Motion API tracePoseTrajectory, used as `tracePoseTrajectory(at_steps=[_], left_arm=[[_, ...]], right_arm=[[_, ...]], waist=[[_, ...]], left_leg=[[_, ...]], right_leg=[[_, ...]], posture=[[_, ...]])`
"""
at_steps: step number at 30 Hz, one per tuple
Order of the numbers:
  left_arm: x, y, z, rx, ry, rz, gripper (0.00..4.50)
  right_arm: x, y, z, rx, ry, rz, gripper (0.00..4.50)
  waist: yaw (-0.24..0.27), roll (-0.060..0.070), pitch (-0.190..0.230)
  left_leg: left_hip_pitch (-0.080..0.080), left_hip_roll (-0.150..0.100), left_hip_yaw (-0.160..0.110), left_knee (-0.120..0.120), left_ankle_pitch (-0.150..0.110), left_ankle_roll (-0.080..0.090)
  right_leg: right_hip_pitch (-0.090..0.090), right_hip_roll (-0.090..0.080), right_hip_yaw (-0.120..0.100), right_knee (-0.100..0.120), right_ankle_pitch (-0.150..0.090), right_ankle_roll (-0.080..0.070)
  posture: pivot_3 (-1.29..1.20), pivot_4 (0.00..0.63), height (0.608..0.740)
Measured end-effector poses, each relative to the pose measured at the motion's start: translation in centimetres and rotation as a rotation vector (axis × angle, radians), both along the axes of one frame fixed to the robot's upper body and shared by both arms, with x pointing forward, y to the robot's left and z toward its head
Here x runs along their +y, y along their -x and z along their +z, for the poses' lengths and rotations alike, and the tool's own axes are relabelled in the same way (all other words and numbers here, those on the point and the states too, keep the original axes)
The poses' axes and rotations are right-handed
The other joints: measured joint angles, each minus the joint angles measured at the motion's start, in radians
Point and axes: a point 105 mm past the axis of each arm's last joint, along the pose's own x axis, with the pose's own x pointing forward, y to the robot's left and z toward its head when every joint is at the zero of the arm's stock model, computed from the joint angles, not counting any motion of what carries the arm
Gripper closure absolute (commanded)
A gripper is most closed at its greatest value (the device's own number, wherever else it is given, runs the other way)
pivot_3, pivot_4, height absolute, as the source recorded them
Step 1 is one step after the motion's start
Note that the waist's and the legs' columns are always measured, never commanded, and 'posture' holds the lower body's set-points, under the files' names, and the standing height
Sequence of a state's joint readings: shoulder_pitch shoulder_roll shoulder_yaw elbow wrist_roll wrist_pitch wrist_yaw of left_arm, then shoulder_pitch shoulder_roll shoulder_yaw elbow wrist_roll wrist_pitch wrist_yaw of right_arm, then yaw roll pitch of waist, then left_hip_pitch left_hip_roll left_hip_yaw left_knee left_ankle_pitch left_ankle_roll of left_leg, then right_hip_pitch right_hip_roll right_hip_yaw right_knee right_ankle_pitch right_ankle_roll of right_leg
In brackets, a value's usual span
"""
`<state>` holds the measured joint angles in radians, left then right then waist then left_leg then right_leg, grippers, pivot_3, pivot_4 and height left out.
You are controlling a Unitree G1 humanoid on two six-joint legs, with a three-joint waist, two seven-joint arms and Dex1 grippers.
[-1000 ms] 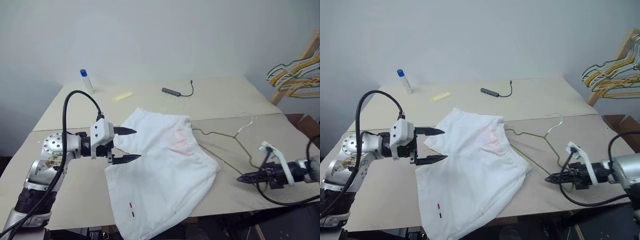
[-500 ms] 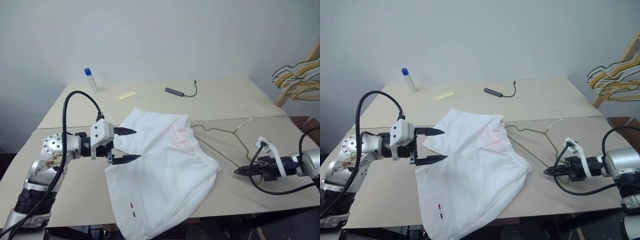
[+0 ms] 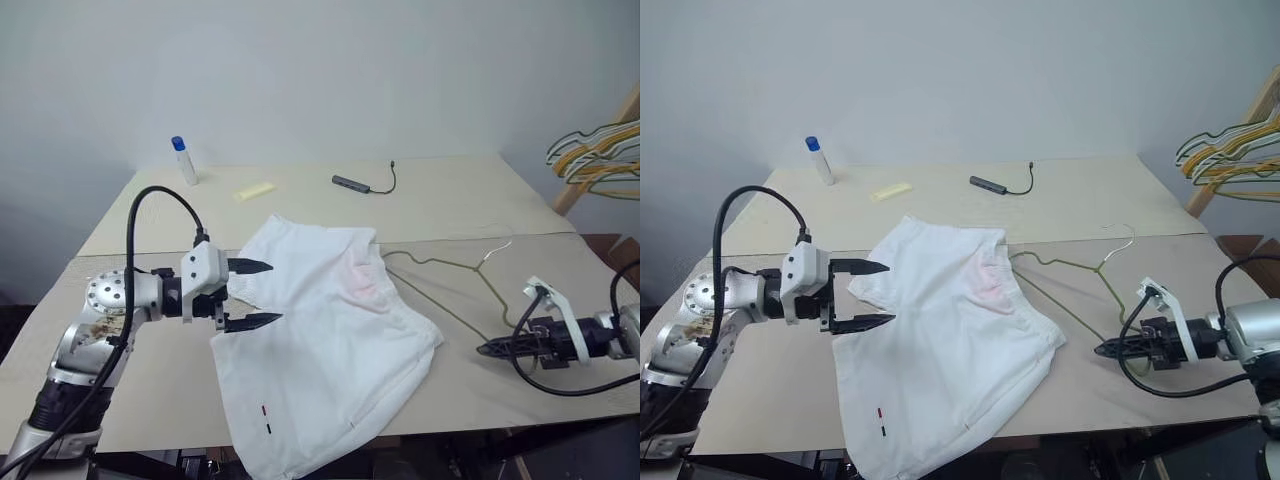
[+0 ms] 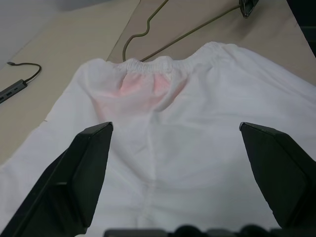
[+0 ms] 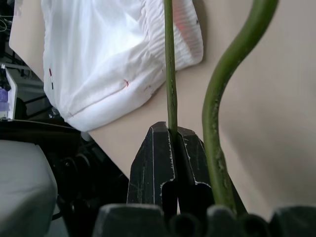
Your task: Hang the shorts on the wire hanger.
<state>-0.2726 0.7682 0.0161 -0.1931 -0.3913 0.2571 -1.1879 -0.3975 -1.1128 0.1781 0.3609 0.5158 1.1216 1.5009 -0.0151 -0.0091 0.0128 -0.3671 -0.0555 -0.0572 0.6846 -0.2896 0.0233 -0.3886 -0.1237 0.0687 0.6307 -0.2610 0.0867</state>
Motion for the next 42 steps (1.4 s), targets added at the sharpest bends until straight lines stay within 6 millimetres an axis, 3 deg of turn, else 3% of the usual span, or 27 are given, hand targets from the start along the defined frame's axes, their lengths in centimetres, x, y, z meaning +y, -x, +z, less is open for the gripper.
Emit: tracePoseTrajectory(at_steps=[7,12,19,26,30,35,42], left_arm=[[-0.1,0.1,0.1,-0.009,-0.005,-0.004,0.03],[-0.1,0.1,0.1,-0.017,-0.009,-0.010,0.03],[-0.2,0.1,0.0,-0.020,-0.016,-0.011,0.03],[-0.1,0.0,0.0,-0.021,-0.019,-0.008,0.03],[0.0,0.0,0.0,-0.023,-0.022,0.000,0.03],[0.2,0.1,-0.3,-0.015,-0.026,0.012,0.03],[-0.2,0.2,-0.3,-0.019,-0.021,-0.002,0.03]], right_arm=[[0.1,1.0,1.1,-0.004,0.013,0.067,4.50],[1.4,1.0,0.3,0.001,-0.006,0.115,4.50],[1.7,-1.6,-0.3,-0.068,0.040,0.080,4.50],[3.0,-2.6,-0.2,-0.070,0.049,0.158,4.50],[2.6,-1.6,-1.2,-0.009,0.092,0.211,4.50],[0.3,-0.8,-0.2,-0.004,0.164,0.186,4.50],[-1.2,4.7,-1.1,0.136,0.160,0.201,4.50]], waist=[[-0.002,0.000,0.000],[-0.002,0.000,0.000],[0.000,0.000,0.000],[0.000,0.000,0.000],[0.003,0.000,0.000],[0.005,0.000,0.000],[0.004,0.000,0.000]], left_leg=[[0.000,0.001,0.000,0.000,0.000,0.000],[0.000,0.000,0.000,0.000,0.000,0.000],[0.000,0.000,0.000,0.000,0.000,0.000],[0.000,0.000,0.000,0.000,0.000,0.000],[-0.001,0.000,0.000,0.000,0.000,0.000],[0.000,0.000,0.000,0.000,0.000,0.000],[0.000,0.001,0.000,0.000,0.000,0.000]], right_leg=[[0.000,0.000,0.000,0.000,0.000,0.000],[0.000,0.000,0.000,0.000,0.000,0.000],[0.000,0.000,0.000,0.000,0.000,0.000],[0.000,0.000,0.000,0.000,0.000,0.000],[-0.001,0.000,0.000,0.000,0.000,0.000],[-0.001,0.000,0.000,0.000,0.000,0.000],[0.000,0.000,-0.001,0.000,0.000,0.000]], posture=[[-0.04,0.000,0.740],[-0.03,0.000,0.740],[-0.02,0.000,0.740],[0.00,0.000,0.740],[0.01,0.000,0.740],[-0.02,0.000,0.740],[-0.08,0.000,0.740]])
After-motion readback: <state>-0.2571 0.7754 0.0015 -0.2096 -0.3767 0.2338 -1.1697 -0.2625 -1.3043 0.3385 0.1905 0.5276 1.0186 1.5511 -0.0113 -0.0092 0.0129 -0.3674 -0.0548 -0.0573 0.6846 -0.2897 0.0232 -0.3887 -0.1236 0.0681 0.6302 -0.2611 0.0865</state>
